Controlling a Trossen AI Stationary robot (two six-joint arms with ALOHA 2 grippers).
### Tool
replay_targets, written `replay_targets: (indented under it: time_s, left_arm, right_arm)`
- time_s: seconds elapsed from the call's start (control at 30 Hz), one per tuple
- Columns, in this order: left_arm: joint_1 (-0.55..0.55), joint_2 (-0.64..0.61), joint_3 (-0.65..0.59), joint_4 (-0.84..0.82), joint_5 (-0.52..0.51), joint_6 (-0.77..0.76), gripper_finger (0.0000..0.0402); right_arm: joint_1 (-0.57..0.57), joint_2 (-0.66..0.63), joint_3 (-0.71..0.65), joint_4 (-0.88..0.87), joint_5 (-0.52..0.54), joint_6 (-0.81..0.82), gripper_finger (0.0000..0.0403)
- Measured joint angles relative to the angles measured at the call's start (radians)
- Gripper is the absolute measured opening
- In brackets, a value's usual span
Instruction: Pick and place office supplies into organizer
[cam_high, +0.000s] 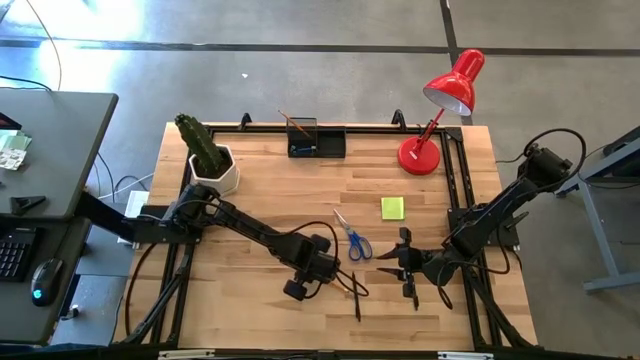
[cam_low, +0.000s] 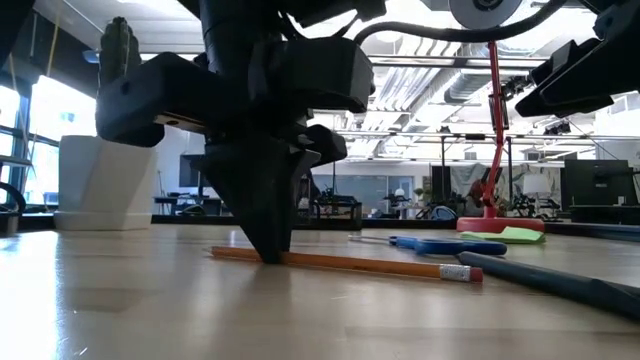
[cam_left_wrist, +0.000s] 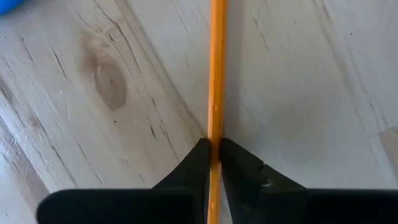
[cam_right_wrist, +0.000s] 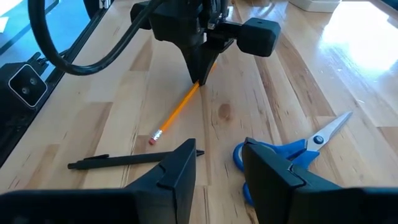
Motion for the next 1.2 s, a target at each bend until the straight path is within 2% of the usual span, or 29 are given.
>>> replay_targets:
  time_s: [0.43,1.0,1.2]
  left_arm:
    - [0.0,0.0,0.006,-0.025,-0.014,-0.033,0.0015]
    - [0.022,-0.003,0.241,-0.194,-0.025,-0.019,0.0]
    - [0.038,-0.004,0.254,-0.234,-0.001,-0.021,0.0002]
  right_arm:
    - [0.0,0.0,0.0,0.002,-0.01,0.0,0.0124]
    - [0.021,0.0,0.0,-0.005,-0.041,-0.002,0.0124]
    - [0.045,0.0,0.0,-0.035,-0.007,0.055,0.0124]
